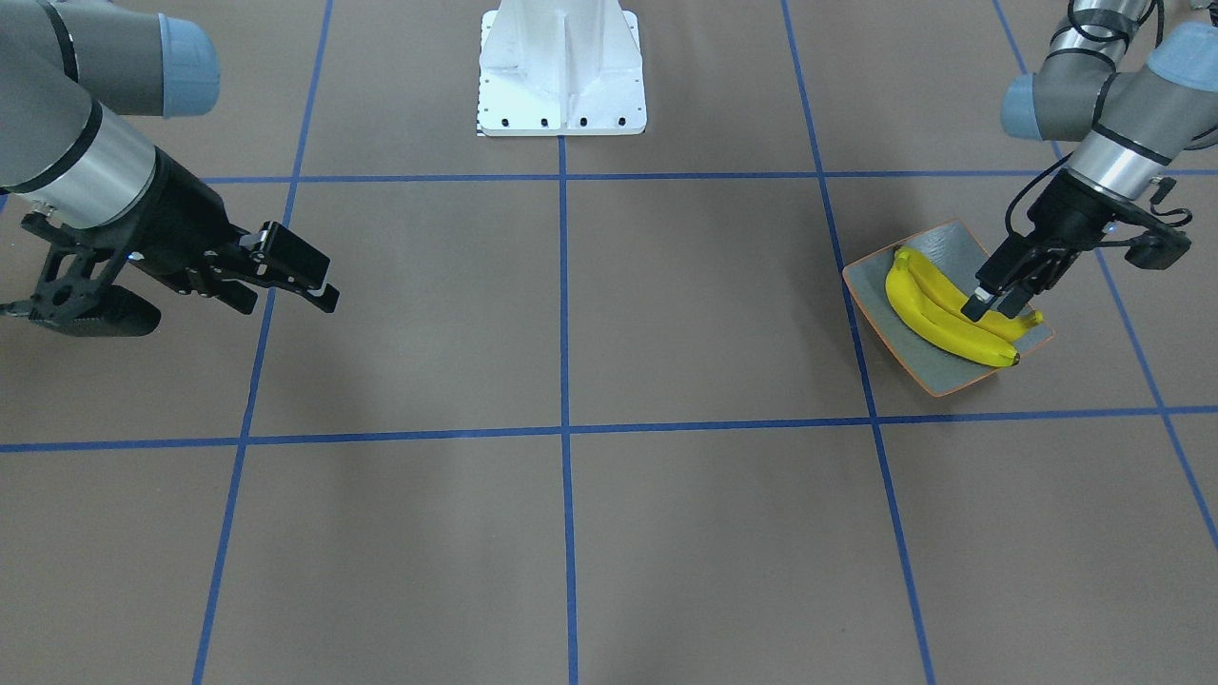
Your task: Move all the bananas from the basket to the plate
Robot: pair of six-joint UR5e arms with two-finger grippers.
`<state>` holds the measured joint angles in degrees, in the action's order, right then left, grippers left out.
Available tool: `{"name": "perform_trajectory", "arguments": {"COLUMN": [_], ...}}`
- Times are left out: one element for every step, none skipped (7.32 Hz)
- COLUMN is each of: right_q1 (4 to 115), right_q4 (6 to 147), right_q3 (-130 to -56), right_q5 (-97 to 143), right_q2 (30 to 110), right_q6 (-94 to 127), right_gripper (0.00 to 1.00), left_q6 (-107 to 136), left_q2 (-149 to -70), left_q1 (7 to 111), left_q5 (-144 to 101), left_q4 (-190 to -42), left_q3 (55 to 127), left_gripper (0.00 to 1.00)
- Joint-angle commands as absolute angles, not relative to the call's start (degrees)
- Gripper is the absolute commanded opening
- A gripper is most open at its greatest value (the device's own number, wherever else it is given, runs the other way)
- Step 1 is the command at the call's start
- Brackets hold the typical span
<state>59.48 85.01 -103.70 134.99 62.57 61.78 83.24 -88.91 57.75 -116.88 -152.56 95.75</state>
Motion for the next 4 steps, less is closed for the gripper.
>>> {"name": "perform_trajectory", "arguments": {"right_q1": [63.5, 66.5, 70.0, 72.7], "right_q4": [85.1, 85.2, 86.5, 89.2], "right_q3": [-104.2, -103.3, -103.0, -102.9], "right_q5": [129.0, 127.7, 127.7, 127.6], "right_q2": [72.8, 77.3, 81.6, 85.4], "right_q6": [43.5, 33.7, 26.0, 19.8], "right_gripper": [1.00, 1.00, 1.00, 1.00], "left_q6": [70.7, 64.8, 61.5, 61.4], "left_q2": [-92.9, -94.4, -95.4, -95.9], "left_q1": [64.0, 65.6, 66.2, 66.0], "left_q5": [-119.9, -120.3, -121.5, -121.5], "left_q4": [-141.7, -136.5, -134.0, -133.9], "left_q3": [96.1, 96.2, 96.2, 96.2], "left_gripper": [1.00, 1.00, 1.00, 1.00]}}
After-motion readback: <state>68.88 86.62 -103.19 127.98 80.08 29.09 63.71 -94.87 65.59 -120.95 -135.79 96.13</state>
